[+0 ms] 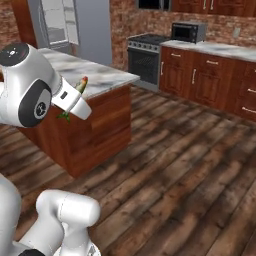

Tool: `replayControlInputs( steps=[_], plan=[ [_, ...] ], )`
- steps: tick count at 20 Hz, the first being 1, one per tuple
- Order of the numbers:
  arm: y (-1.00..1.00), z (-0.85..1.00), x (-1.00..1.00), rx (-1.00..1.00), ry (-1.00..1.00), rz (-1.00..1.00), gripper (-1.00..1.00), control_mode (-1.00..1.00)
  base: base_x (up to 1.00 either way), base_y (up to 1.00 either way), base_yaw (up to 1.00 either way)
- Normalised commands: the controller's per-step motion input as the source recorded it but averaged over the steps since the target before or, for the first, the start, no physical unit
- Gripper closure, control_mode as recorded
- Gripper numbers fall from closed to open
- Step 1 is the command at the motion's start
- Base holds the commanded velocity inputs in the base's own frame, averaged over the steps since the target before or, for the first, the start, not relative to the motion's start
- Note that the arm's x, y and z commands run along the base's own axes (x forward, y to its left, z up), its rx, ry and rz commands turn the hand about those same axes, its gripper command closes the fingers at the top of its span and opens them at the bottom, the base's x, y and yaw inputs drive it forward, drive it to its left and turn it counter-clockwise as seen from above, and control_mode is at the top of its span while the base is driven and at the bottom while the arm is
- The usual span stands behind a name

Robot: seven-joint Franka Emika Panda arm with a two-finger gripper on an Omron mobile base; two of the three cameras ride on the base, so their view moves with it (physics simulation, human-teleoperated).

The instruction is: Transport the fish and lime to the fridge. Place the fish on the rack containing meat and place the lime on the rack containing the vegetable, ensuring meats and vegetables are on different racks.

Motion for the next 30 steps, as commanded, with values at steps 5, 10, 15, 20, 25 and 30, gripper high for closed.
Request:
replayControlInputs(
  steps=[5, 10, 15, 20, 25, 30],
  plan=[
    [0.0, 0.0, 0.0, 0.0, 0.0, 0.0, 1.0, 1.0, 1.0, -0.56, 0.22],
    [0.0, 0.0, 0.0, 0.0, 0.0, 0.0, 1.0, 1.0, 1.0, -0.56, 0.22],
    [0.0, 0.0, 0.0, 0.0, 0.0, 0.0, 1.0, 1.0, 1.0, -0.45, 0.21],
    [0.0, 0.0, 0.0, 0.0, 0.0, 0.0, 1.0, 1.0, 1.0, -0.44, 0.2],
    [0.0, 0.0, 0.0, 0.0, 0.0, 0.0, 1.0, 1.0, 1.0, -0.55, 0.21],
    [0.0, 0.0, 0.0, 0.0, 0.0, 0.0, 1.0, 1.0, 1.0, -0.51, 0.34]
  ],
)
